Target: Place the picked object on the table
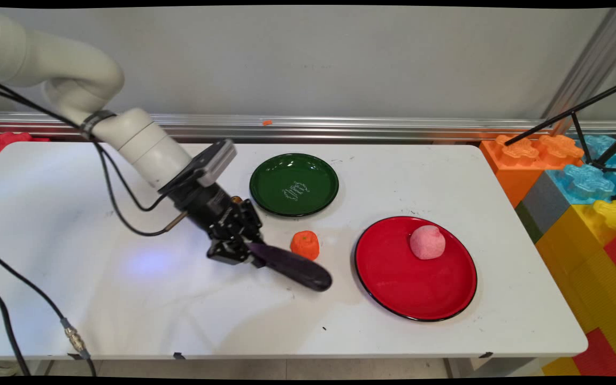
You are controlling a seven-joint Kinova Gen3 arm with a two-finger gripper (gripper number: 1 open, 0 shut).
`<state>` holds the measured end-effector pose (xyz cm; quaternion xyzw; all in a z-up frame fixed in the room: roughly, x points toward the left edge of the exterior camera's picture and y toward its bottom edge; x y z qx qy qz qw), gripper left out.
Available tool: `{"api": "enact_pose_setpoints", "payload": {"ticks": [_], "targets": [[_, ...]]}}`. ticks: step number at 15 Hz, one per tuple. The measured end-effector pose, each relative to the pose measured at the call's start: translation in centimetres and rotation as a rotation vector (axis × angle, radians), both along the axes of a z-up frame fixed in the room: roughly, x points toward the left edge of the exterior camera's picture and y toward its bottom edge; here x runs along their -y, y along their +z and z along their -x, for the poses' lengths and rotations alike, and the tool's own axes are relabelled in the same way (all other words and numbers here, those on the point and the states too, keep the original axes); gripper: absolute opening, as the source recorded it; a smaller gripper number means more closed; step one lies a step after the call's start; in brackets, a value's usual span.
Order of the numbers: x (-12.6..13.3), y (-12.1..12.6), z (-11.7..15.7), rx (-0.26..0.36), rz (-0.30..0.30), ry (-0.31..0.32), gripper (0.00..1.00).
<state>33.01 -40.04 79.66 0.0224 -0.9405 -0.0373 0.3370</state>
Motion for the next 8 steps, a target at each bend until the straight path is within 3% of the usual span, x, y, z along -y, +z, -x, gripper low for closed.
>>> {"api": "enact_pose_setpoints", "payload": {"ticks": [8], "targets": [[-0.9, -3.7, -2.0, 0.053, 0.011, -0.028, 0.00]]}}
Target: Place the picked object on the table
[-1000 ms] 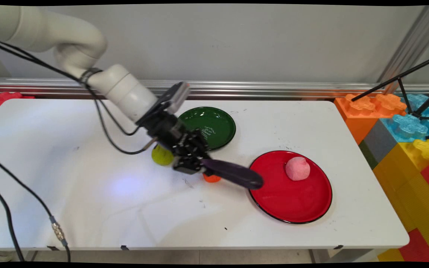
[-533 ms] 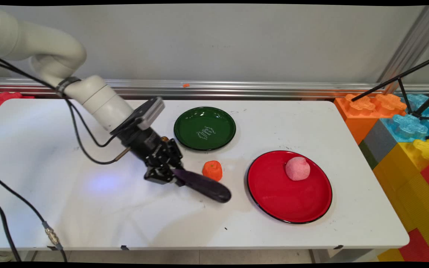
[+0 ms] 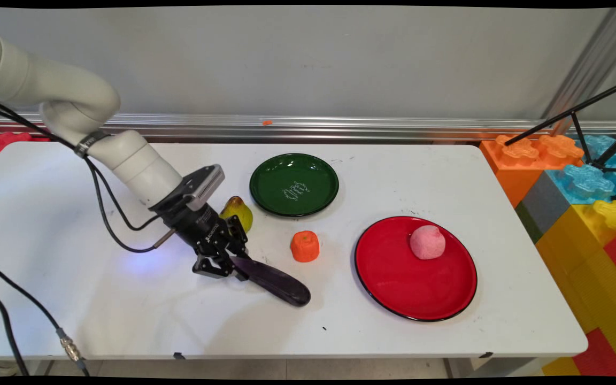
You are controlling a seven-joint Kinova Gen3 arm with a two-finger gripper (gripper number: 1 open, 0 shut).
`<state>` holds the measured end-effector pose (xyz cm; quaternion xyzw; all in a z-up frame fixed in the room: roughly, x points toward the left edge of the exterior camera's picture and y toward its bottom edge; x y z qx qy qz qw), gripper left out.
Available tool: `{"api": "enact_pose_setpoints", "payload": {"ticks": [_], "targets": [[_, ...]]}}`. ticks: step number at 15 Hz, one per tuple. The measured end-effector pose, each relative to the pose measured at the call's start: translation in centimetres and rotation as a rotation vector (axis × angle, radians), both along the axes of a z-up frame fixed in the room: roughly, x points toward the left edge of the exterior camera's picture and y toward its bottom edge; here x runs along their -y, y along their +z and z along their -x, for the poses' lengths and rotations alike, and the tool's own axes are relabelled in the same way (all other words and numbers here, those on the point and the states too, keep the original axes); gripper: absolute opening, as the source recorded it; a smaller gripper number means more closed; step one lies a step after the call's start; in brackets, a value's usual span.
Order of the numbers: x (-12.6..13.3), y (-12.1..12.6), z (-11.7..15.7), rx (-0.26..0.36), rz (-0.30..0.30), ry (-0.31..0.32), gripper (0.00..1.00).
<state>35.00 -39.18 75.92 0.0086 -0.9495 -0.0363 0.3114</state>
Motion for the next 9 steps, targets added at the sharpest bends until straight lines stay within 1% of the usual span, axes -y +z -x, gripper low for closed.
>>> {"api": "enact_pose_setpoints", "payload": {"ticks": [7, 8, 9], "targets": [[0.5, -1.5, 0.2, -0.002, 0.021, -0.006, 0.00], [0.5, -1.5, 0.4, -0.005, 0.022, -0.009, 1.00], [0.6, -1.5, 0.5, -0.007, 0.023, -0.011, 1.00]]}}
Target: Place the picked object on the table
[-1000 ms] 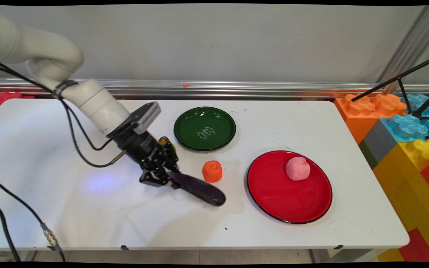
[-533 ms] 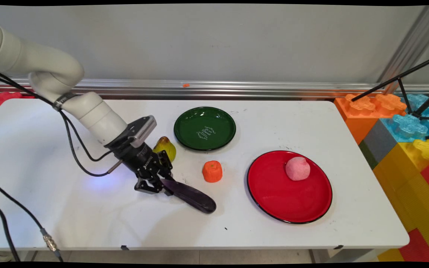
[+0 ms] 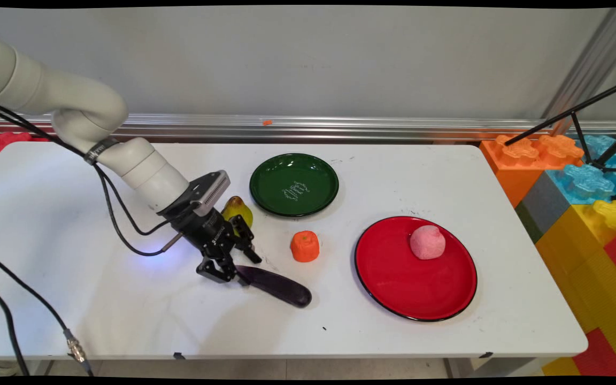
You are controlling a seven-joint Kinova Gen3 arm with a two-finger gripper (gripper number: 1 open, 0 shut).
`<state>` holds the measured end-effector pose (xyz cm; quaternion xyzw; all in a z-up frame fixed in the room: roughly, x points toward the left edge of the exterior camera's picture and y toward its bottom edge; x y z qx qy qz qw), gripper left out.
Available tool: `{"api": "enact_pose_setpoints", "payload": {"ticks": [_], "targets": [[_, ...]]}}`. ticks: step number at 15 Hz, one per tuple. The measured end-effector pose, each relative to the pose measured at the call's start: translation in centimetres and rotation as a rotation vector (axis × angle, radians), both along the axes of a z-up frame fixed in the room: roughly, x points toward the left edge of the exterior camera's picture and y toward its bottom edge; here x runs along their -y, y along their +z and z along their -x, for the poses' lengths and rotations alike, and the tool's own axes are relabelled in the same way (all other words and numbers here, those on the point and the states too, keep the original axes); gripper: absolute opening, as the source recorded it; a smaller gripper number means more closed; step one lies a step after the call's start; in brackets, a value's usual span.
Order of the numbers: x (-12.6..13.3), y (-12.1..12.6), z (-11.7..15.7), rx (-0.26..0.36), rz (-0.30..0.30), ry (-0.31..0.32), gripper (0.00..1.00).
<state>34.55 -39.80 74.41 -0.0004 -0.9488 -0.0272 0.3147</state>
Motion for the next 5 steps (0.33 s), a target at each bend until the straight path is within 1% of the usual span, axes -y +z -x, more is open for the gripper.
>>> {"api": "enact_pose_setpoints", "payload": {"ticks": [3, 5], "targets": [[0.5, 0.5, 0.4, -0.011, 0.004, 0.001, 1.00], [1.1, 1.5, 0.6, -0.020, 0.010, 0.006, 1.00]]}}
